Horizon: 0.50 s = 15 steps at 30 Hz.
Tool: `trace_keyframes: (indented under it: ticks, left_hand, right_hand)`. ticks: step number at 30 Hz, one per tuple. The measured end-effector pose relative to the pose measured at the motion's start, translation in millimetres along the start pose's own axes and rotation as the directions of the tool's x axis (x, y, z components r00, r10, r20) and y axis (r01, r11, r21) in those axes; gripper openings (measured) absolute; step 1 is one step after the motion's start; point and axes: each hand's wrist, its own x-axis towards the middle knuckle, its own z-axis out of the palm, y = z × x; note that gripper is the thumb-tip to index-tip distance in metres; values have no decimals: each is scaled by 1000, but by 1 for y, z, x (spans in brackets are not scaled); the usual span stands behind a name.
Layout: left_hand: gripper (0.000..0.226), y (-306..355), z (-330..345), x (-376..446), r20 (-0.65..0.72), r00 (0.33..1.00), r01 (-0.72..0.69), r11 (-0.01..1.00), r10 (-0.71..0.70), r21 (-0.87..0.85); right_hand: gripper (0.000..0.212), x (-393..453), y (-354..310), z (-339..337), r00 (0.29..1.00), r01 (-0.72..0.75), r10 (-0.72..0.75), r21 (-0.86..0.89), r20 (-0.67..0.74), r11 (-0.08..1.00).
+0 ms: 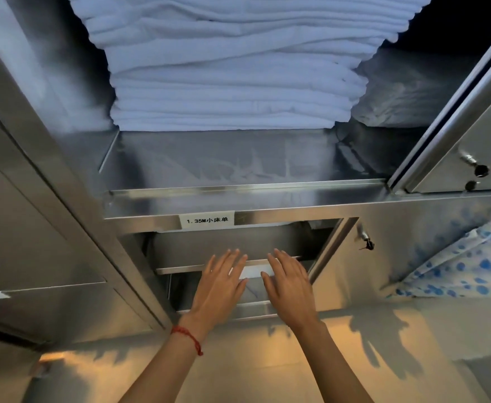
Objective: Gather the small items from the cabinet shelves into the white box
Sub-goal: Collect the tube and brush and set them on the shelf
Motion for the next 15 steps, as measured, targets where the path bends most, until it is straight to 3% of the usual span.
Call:
trace_keyframes:
  ticks: [4,8,15]
  left_hand:
    - [46,-6,14,0,85,996,35,999,-33,-20]
    - [42,-10,32,-3,145,987,81,995,-73,-50]
    - [43,-11,60,-8,238,960,155,988,-145,-25]
  right_hand:
    - [63,7,2,12,1000,5,-5,24,-10,1000]
    - [47,8,11,31,1000,-7,7,13,20,1000]
    - [61,13,29,66,994,29,-31,16,101,999]
